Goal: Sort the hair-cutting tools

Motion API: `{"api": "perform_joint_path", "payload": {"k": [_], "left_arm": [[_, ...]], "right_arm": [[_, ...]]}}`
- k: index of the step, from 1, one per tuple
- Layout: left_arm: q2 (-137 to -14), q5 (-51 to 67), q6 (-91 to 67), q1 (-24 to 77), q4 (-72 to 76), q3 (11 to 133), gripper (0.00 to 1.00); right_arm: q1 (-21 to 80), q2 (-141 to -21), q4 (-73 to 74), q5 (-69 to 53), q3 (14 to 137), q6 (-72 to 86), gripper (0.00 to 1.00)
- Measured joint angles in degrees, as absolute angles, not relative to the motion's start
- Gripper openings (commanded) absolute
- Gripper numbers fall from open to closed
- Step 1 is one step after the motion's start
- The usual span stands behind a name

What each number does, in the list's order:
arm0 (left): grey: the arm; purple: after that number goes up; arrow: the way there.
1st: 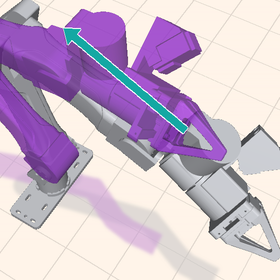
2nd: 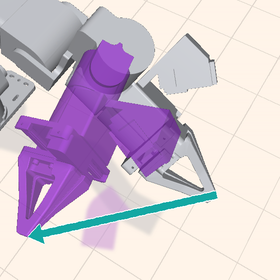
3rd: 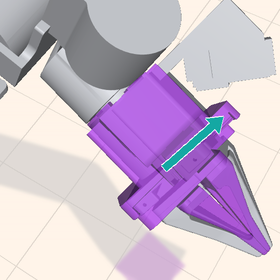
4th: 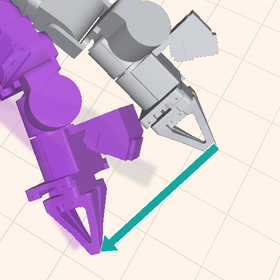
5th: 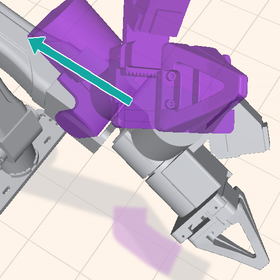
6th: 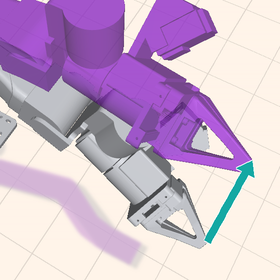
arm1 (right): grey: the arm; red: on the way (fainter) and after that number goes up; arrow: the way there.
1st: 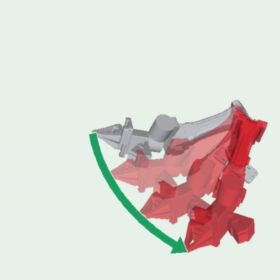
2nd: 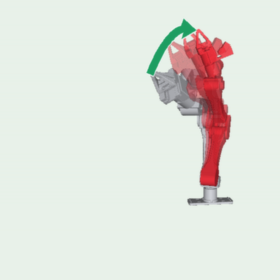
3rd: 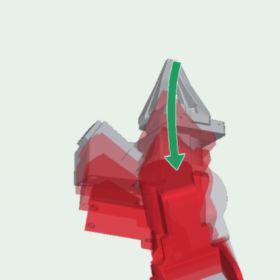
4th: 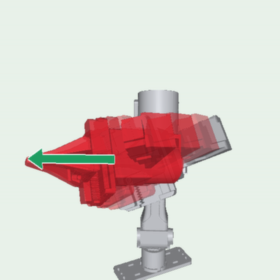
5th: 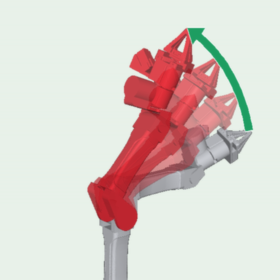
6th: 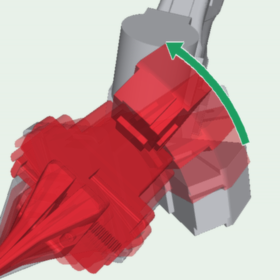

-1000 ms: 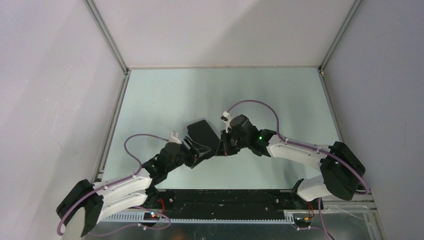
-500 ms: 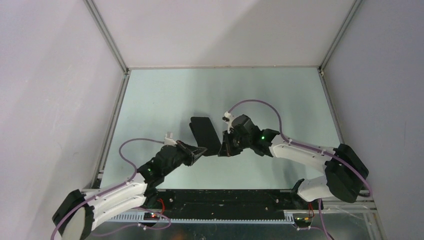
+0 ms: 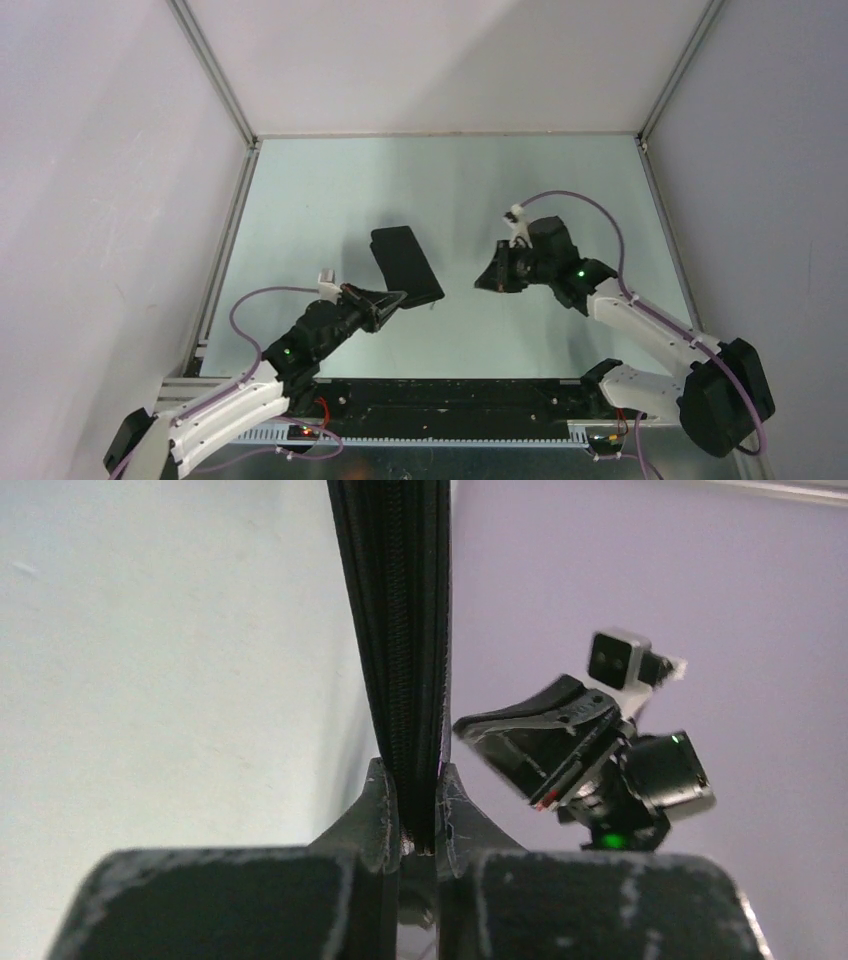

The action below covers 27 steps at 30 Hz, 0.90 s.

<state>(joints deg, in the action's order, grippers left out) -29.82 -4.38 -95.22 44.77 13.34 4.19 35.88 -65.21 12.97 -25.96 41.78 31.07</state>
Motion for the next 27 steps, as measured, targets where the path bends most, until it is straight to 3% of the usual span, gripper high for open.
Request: {"api": "perform_joint_path", "payload": {"k": [2,4,10,15,21,25,27], "left_arm": [[-30.7,-5.7,-93.3,43.6,11.4,4.2,0.00],[-33.0,-6.3,-91.0,43.0,10.5,4.3,0.00],[-41.3,-5.9,-82.4,42.4,10.0,7.3,0.00],[-49.1,-4.5,-74.9,39.2,14.4,11.9,0.00],[-63.3,-1.8,-69.3,32.9,25.1,17.1,0.05],[-74.9,0.3,-67.6,30.3,32.9,19.9,0.28],[-81.1,1.7,-67.4,29.2,37.3,20.9,0.46]], "right_arm": [[31.6,-63.5,14.8,-22.3,40.6,30.3,0.57],[29.9,-62.6,16.0,-20.2,40.0,29.5,0.73],[26.8,-54.7,17.8,-19.4,39.6,28.6,0.97],[17.6,-43.6,19.9,-19.9,39.6,28.3,0.99],[14.0,-30.2,23.7,-15.4,39.6,28.1,0.99],[13.8,-20.1,25.3,-13.3,39.5,26.3,0.99],[13.8,-16.7,25.5,-12.4,39.5,25.5,0.99]]}}
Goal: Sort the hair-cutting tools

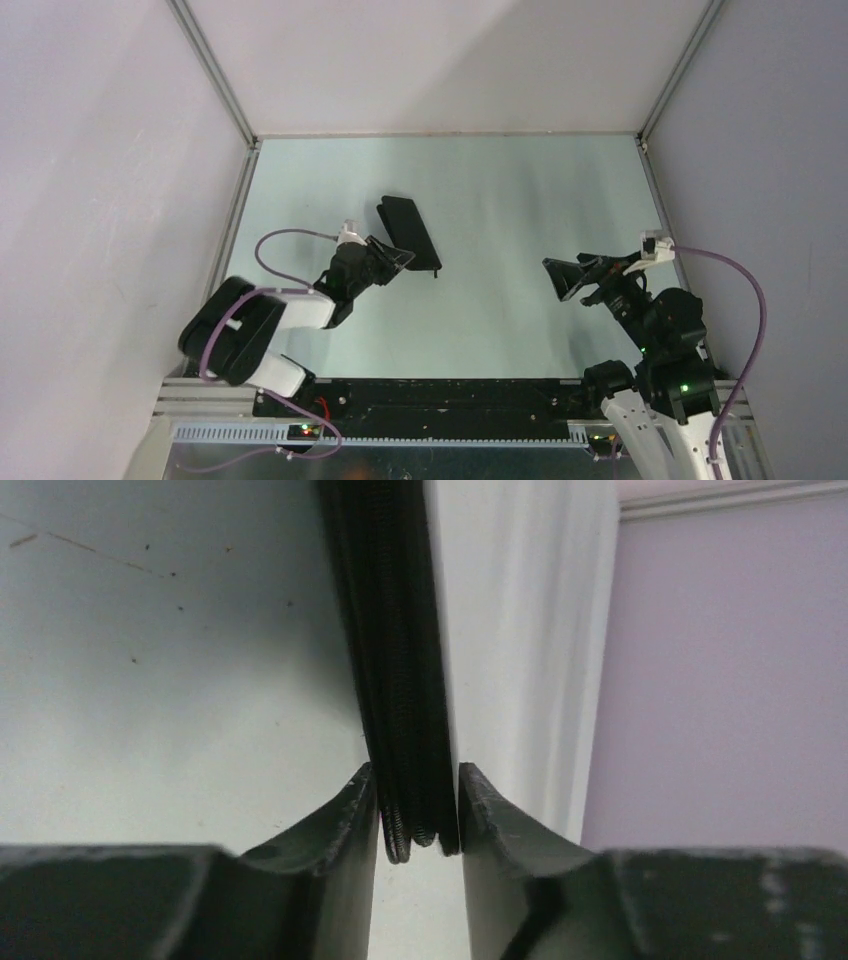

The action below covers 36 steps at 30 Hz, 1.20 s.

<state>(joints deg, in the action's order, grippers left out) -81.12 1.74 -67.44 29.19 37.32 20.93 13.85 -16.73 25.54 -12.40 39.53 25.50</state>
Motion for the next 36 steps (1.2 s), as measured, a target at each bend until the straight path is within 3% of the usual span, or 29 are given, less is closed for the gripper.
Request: {"api": "perform_joint_path", "payload": {"k": [1,3,6,25,31,36], "left_arm": [[-83.5,2.1,-67.4,28.7,39.2,21.3,0.62],[-86.8,3.3,-67.7,28.0,42.2,21.4,0.82],[-86.0,3.2,-67.5,27.4,42.9,21.4,0.98],[-36.1,-25.1,-42.9,26.6,-13.2,36.1,1.00],[-20.1,-39.1,-36.9,26.6,-20.6,40.0,1.00],[-8.2,-43.6,-25.3,26.5,-21.0,40.1,1.00]], "right_arm": [[13.8,-15.5,25.6,-12.1,39.5,25.0,0.99],[13.8,-13.9,26.1,-11.3,39.5,24.1,0.99],[13.8,-13.1,27.2,-9.6,39.5,22.6,0.99],[13.8,-11.8,34.2,10.3,43.6,11.0,0.99],[13.8,-10.9,35.9,18.7,44.0,8.9,0.99],[14.4,-9.4,36.2,24.4,43.6,8.0,0.99]]}}
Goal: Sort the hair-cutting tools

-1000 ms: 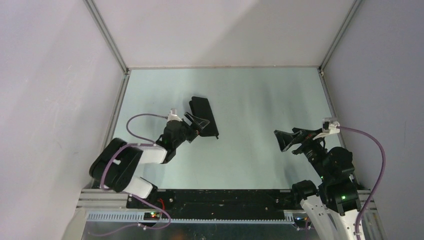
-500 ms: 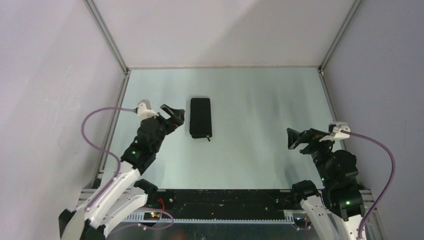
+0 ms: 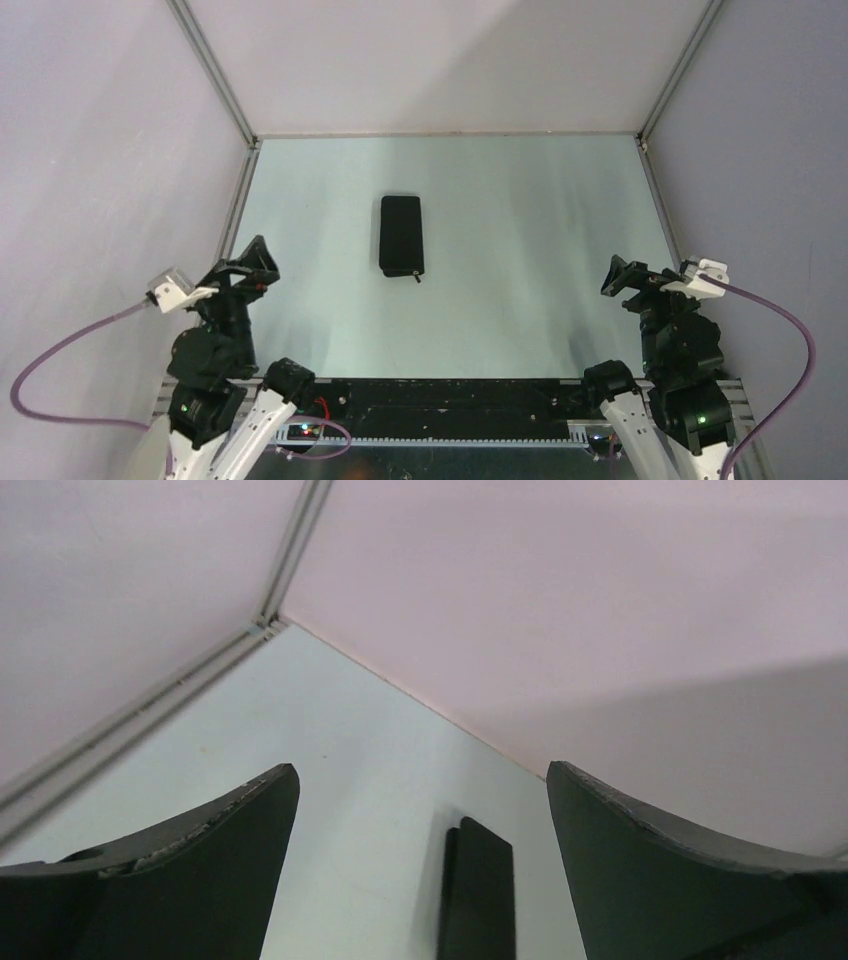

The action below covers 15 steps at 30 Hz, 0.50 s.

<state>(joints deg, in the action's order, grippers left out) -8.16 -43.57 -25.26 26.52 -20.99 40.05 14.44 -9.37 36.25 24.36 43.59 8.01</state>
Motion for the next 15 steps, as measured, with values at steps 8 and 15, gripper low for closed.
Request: {"api": "perform_joint_path", "payload": {"k": [8,15], "left_arm": [[-0.4,-44.5,-14.9,26.5,-21.2,33.6,1.00],[-0.3,-46.6,-13.9,26.5,-25.1,30.1,1.00]], "right_arm": [[15.9,-3.4,35.7,29.7,36.9,7.2,0.99],[15.9,-0.5,33.6,31.7,32.3,6.3,0.99]]}}
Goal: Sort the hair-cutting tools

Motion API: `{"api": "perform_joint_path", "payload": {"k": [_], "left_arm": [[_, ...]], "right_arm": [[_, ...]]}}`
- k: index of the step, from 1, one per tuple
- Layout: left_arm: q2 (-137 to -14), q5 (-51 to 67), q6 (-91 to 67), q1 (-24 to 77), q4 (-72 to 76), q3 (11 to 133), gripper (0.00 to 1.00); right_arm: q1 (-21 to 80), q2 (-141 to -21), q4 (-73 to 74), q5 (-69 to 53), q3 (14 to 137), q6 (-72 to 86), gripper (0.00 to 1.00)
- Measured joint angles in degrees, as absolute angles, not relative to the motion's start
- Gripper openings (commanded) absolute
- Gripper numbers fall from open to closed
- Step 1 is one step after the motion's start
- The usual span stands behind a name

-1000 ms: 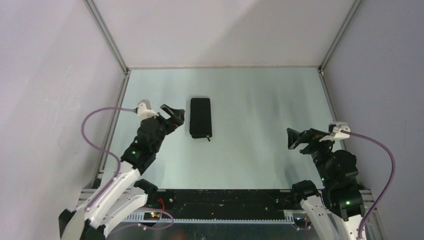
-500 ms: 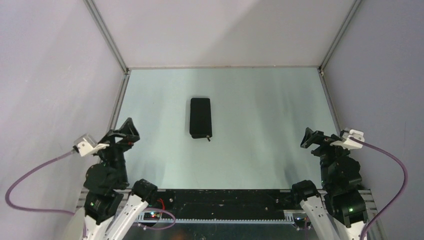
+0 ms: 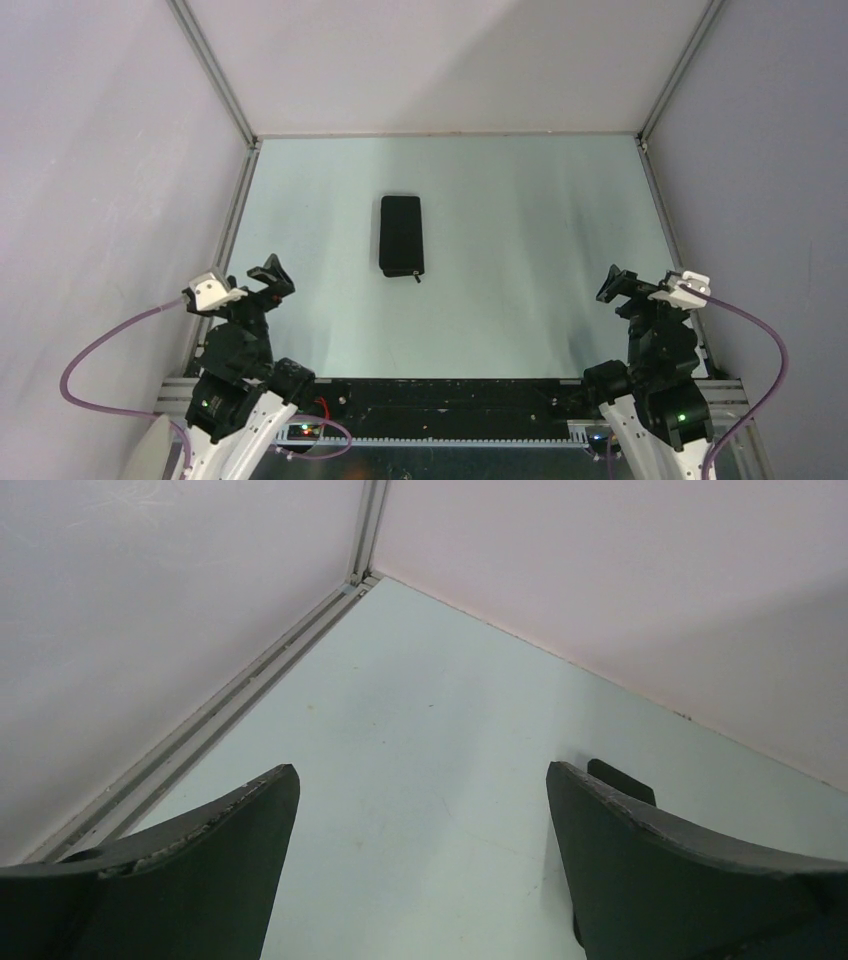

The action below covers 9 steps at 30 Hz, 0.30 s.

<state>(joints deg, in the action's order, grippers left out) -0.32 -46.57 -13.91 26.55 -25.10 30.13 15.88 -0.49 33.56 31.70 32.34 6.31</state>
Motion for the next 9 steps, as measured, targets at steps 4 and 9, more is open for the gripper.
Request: {"api": "perform_joint_path", "payload": {"k": [4,9], "left_arm": [[-0.3,-47.8,-13.3,26.5,-25.4,30.1,1.00],[-0.3,-47.9,-12.4,26.0,-25.4,30.1,1.00]], "right_arm": [[15.3,-0.5,33.0,31.6,30.3,5.6,0.99],[14.3,-0.5,31.5,31.5,29.5,5.1,0.99]]}}
